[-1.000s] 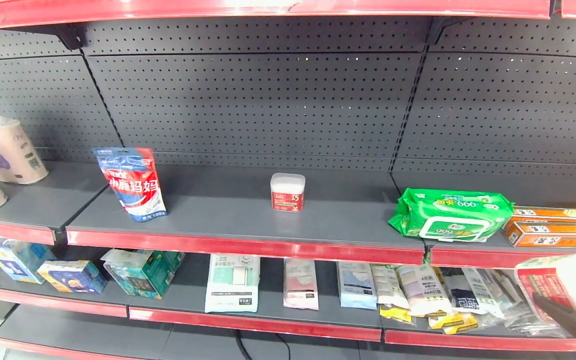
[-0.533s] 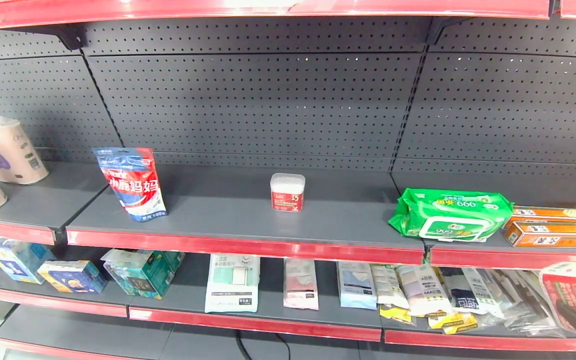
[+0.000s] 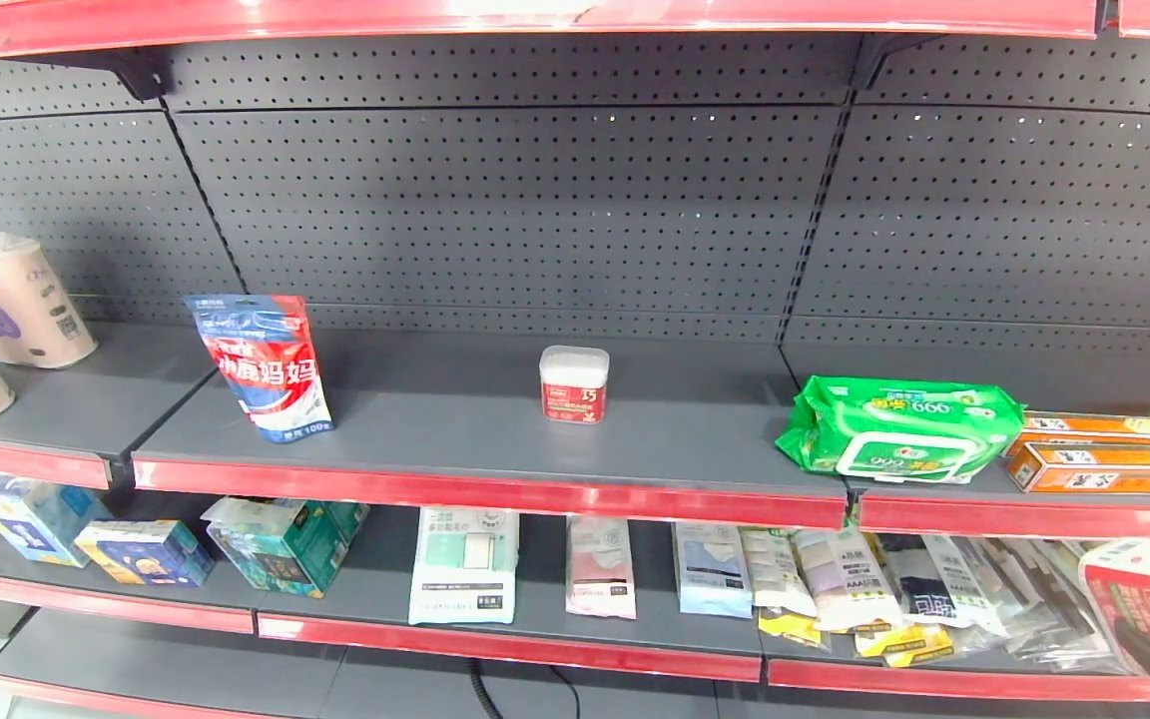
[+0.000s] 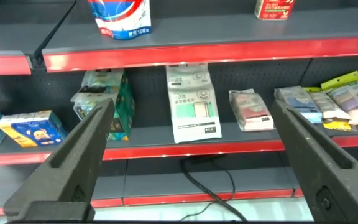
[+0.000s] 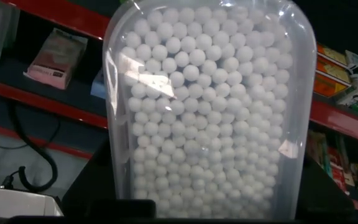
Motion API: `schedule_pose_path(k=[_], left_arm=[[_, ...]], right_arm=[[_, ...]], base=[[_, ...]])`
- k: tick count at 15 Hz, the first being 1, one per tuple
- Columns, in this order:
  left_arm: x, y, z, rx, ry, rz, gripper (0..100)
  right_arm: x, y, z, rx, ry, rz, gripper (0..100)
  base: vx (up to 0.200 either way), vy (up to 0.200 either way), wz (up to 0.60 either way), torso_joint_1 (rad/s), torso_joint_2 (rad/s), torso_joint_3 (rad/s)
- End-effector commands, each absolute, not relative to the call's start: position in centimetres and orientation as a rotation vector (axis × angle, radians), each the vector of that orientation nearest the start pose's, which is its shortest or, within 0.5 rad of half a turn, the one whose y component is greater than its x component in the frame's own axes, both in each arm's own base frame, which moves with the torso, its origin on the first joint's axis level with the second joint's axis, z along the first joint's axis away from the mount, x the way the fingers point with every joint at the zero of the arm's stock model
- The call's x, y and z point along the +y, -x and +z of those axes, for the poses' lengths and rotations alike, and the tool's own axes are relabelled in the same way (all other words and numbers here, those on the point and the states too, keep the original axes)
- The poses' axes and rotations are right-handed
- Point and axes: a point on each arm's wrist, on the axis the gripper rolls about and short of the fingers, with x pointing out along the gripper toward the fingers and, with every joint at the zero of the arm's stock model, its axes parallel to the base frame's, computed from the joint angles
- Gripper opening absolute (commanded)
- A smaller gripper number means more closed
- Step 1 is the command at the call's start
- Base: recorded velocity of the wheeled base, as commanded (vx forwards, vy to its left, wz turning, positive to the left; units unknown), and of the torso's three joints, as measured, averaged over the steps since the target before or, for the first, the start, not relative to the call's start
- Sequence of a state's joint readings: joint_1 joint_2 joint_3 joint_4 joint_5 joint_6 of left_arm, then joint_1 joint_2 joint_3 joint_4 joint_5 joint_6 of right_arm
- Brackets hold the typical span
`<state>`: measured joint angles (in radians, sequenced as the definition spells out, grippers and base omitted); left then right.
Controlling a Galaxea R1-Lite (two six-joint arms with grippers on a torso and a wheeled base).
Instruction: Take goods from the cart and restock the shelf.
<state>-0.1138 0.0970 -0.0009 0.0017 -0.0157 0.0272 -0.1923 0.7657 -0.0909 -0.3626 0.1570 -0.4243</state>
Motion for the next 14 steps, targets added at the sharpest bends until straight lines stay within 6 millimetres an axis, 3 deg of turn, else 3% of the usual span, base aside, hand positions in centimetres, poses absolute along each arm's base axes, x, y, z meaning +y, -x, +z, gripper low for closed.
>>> schedule_pose_path(k=[1,6,14], left_arm=[[0.1,1.5,7.8,0.096,-0.032,-0.132,100],[0.1,1.5,7.8,0.096,-0.031,-0.132,100],[0.1,1.3,7.8,0.13,-0.005,-0.13,100]], right_arm=[[-0.9,-6.6,12.8,0.306,0.371,0.032,0],[-0.9,-6.5,12.8,0.309,0.372,0.03,0],[-0.8,-5.1,12.6,0.246,0.351,-0.027,0]], base=[[0.0,0.0,0.0,0.0,0.0,0.0],[0.16,0.0,0.0,-0.003,0.0,0.003],[0.0,0.0,0.0,0.0,0.0,0.0]])
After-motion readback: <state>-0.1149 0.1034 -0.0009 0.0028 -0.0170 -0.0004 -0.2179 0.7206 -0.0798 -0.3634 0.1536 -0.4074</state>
